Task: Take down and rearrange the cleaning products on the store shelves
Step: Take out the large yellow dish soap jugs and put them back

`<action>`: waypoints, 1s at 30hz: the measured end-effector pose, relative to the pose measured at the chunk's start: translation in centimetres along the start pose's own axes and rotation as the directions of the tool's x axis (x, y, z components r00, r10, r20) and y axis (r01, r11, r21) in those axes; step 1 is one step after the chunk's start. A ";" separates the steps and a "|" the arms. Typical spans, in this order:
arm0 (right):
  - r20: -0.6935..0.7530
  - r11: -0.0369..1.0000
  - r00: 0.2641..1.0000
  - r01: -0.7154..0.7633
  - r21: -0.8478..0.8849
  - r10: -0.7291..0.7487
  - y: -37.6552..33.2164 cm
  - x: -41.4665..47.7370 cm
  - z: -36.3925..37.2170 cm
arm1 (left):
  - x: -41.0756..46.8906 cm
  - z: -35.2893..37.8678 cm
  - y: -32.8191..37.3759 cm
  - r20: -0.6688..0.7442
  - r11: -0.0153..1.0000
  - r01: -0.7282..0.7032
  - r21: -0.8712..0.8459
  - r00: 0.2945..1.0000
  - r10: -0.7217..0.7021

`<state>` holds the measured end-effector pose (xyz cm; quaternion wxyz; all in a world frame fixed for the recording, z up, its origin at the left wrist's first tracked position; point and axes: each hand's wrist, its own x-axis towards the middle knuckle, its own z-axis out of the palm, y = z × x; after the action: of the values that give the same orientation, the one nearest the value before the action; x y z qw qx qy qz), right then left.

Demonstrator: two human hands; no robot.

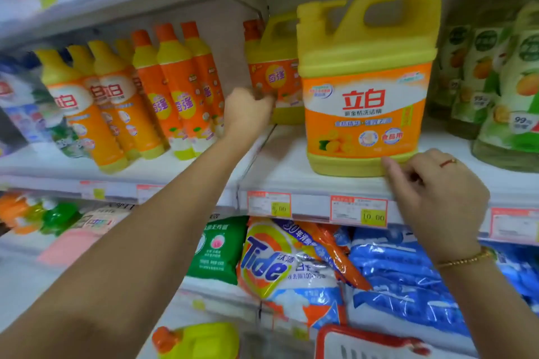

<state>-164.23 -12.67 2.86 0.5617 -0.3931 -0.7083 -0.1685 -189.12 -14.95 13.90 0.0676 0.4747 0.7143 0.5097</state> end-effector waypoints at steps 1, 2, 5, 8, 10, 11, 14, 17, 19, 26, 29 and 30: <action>-0.022 0.998 1.000 -0.016 0.063 0.018 -0.4 -0.2 -0.2 | -1.8 -1.1 -0.2 -0.031 0.996 -0.081 0.026 0.996 0.082; -0.032 0.990 0.999 -0.023 0.137 0.028 -1.2 -0.5 -0.3 | -4.4 -2.4 -0.5 -0.034 0.990 -0.116 0.080 0.992 0.119; 0.077 0.948 0.994 0.048 0.313 -0.076 -5.4 -2.6 -0.2 | -12.4 -6.4 -2.6 0.072 0.973 -0.175 0.148 0.984 0.166; 0.436 0.869 0.883 -0.070 0.489 -0.174 -10.2 -5.3 1.3 | -17.5 -9.5 -7.9 0.133 0.977 -0.074 0.200 0.990 0.047; 0.666 0.810 0.698 -0.216 0.546 -0.263 -12.9 -7.2 2.8 | -20.5 -11.5 -12.5 0.215 0.972 0.053 0.230 0.971 -0.104; 0.734 0.804 0.602 -0.242 0.543 -0.314 -14.1 -8.4 3.5 | -22.1 -12.3 -14.6 0.255 0.947 0.125 0.295 0.945 -0.204; 0.818 0.801 0.338 -0.234 0.552 -0.465 -17.7 -12.1 5.0 | -26.9 -14.3 -21.5 0.304 0.800 0.327 0.502 0.799 -0.518; 0.854 0.822 0.104 -0.233 0.519 -0.509 -20.2 -16.2 6.2 | -30.6 -14.7 -25.4 0.354 0.754 0.474 0.454 0.681 -0.641; 0.887 0.859 0.073 -0.226 0.460 -0.456 -20.7 -18.7 6.9 | -31.6 -14.4 -26.5 0.359 0.755 0.590 0.287 0.664 -0.656; 0.961 0.757 0.133 -0.594 0.273 -0.242 -20.9 -22.5 9.2 | -31.6 -12.3 -28.4 0.345 0.735 0.669 0.112 0.668 -0.660; 0.974 0.685 0.123 -0.694 0.223 -0.192 -21.7 -22.0 9.0 | -31.4 -12.4 -28.2 0.331 0.755 0.645 0.118 0.691 -0.642; 0.976 0.680 0.131 -0.700 0.216 -0.175 -21.9 -21.8 8.8 | -31.2 -12.5 -28.2 0.334 0.763 0.635 0.120 0.698 -0.634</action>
<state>-185.10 -28.58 -15.72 0.0991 -0.3124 -0.8067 0.4918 -196.70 -47.44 -14.60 0.3677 0.2831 0.8083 0.3624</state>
